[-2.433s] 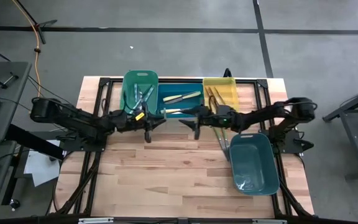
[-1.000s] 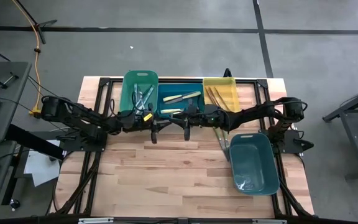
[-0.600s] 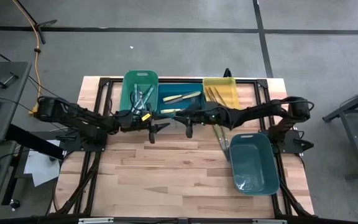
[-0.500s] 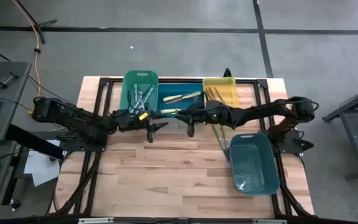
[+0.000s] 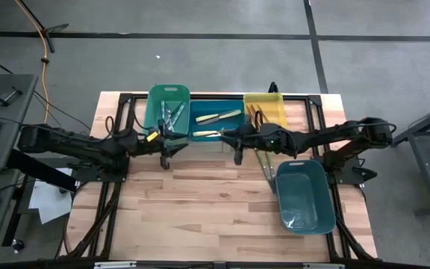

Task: Sort silverware by color (type)
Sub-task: Put the green knife into the green bin

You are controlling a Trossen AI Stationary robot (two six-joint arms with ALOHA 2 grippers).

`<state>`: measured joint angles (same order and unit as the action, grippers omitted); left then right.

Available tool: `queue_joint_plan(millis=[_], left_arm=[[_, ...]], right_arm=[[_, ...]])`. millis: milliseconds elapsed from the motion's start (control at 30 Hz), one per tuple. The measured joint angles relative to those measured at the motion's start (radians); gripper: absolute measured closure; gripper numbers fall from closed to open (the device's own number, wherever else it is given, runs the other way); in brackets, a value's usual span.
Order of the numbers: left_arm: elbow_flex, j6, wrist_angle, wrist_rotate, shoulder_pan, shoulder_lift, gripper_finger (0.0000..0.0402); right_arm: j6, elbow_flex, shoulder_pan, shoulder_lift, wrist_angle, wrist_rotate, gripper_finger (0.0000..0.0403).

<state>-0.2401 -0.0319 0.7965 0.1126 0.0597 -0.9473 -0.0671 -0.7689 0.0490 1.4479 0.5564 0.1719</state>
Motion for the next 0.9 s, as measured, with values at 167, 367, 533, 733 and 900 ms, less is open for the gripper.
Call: queue_joint_plan(millis=[167,367,533,733,900], left_arm=[[-0.001,0.003,-0.009,0.0,0.0,0.008,0.025],[-0.001,0.034,-0.034,0.002,0.0,0.008,0.025],[-0.001,0.036,-0.038,0.002,0.0,0.007,0.025],[-0.001,0.036,-0.044,0.003,0.0,0.007,0.025],[-0.001,0.035,-0.049,0.004,0.0,0.007,0.025]], right_arm=[[-0.003,0.0,0.0,0.005,0.002,-0.011,0.0348],[-0.002,0.0,0.0,0.005,0.009,-0.015,0.0348],[0.019,0.0,0.0,0.005,0.009,-0.016,0.0348],[0.023,-0.001,0.0,0.005,0.009,-0.028,0.0348],[0.011,-0.002,-0.006,0.004,0.009,-0.064,0.0348]])
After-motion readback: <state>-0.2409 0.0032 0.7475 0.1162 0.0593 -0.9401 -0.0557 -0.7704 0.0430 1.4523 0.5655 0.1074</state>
